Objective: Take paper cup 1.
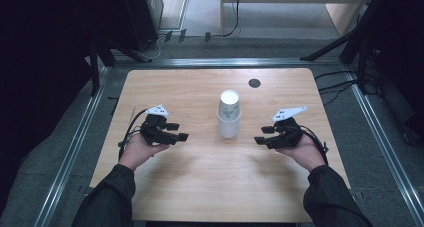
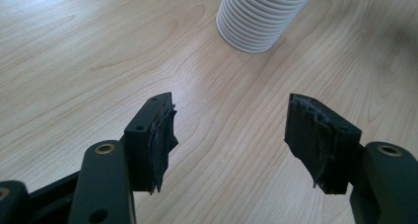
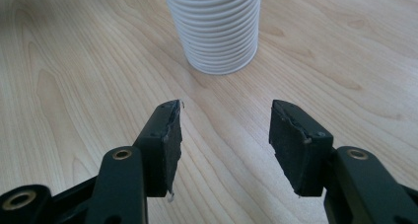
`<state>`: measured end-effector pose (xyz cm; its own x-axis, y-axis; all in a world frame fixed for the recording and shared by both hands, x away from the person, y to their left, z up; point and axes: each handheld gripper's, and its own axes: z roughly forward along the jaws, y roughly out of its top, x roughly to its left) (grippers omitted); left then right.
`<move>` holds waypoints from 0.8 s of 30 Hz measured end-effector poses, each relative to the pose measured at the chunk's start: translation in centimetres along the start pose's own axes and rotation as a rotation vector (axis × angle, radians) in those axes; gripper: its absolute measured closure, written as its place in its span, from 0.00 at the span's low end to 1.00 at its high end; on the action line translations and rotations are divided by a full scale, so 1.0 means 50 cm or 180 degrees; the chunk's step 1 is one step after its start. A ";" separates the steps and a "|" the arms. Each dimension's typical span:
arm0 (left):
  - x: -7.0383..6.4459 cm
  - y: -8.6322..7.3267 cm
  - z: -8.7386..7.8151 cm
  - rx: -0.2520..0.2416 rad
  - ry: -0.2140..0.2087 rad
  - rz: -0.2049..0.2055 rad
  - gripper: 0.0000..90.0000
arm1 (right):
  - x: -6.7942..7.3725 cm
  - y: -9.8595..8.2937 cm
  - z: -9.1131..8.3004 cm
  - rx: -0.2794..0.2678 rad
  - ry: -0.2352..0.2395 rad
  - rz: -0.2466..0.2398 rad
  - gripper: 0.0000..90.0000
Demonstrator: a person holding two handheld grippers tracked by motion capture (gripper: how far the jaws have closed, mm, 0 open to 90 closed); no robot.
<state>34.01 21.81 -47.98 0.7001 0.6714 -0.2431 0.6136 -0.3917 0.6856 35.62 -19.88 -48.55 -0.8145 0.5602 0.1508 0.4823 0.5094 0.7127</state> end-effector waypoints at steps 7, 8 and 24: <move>-0.001 -0.001 0.003 0.0013 -0.0074 -0.0069 0.38 | 0.008 0.010 -0.003 0.0028 0.0025 -0.0079 0.49; -0.001 -0.001 0.003 0.0013 -0.0074 -0.0069 0.38 | 0.008 0.010 -0.003 0.0028 0.0025 -0.0079 0.49; -0.006 0.000 0.006 0.0043 -0.0048 0.0008 0.37 | -0.007 0.060 -0.020 -0.0006 0.0024 -0.0157 0.41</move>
<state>33.89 21.40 -48.13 0.7071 0.6608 -0.2517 0.6165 -0.4019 0.6770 37.04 -19.21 -45.78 -0.8396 0.5297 0.1206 0.4410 0.5350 0.7206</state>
